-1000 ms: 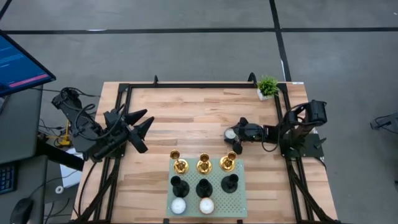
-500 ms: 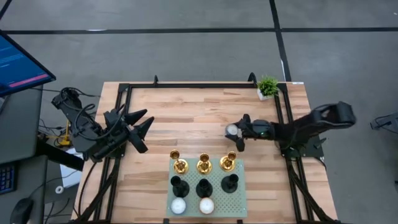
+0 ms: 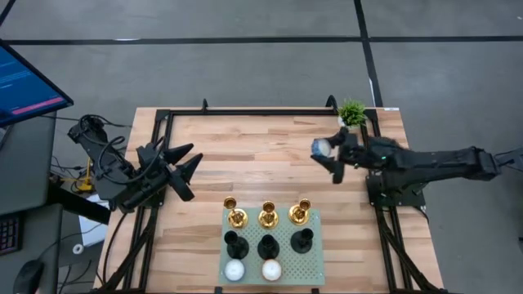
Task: Pick & Place candle stick holders
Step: Put the blue scented candle on the shelf aligned with the other orange scented candle
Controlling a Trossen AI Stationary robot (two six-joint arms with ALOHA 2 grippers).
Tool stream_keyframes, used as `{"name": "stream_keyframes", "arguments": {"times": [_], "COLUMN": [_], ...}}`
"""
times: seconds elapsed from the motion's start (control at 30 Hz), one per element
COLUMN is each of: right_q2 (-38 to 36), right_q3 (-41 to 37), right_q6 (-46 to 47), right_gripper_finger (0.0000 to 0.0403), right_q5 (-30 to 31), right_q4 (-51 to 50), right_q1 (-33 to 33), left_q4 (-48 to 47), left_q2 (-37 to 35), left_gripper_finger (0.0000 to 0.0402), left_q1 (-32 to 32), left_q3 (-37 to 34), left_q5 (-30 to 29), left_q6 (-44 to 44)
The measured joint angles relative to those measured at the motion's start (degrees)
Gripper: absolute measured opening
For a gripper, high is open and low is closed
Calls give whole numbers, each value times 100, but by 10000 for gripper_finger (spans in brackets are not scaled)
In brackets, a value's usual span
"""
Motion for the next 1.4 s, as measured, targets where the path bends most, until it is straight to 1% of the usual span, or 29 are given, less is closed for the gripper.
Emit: {"name": "stream_keyframes", "arguments": {"times": [0.17, 0.3, 0.4, 0.53, 0.67, 0.83, 1.0, 1.2, 1.3, 1.4], "right_q2": [-247, -177, -41, 216, 528, 1064, 1754, 2587, 2965, 3288], "right_q3": [991, 1737, 2191, 2506, 2519, 2519, 2519, 2519, 2519, 2519], "right_q6": [-87, -1, 434, 1389, 2470, 3830, 4901, 5766, 5934, 5896], "right_gripper_finger": [286, 286, 286, 286, 286, 286, 286, 286, 286, 286], "right_q5": [-19, -48, -67, -67, -85, 14, 462, 1074, 1295, 1341], "right_q4": [-1072, -1894, -2676, -3427, -3481, -3116, -2503, -1966, -1908, -1905], "right_q1": [357, 953, 1532, 2468, 3531, 4749, 5700, 6341, 6470, 6480], "left_q4": [0, -1, -2, -2, -2, -2, -2, -2, -2, -2], "left_q2": [4, 7, 9, 9, 11, 13, 13, 14, 13, 14], "left_gripper_finger": [212, 212, 212, 212, 212, 212, 212, 212, 212, 212], "left_q1": [2, 2, 2, 2, 0, 1, 2, 2, 2, 1], "left_q3": [0, 0, 0, 0, 0, 0, 0, 0, 0, 0], "left_q5": [28, 28, 40, 261, 418, 450, 513, 689, 689, 689], "left_q6": [0, 2, 2, 2, 2, 1, 0, 0, 2, 2]}}
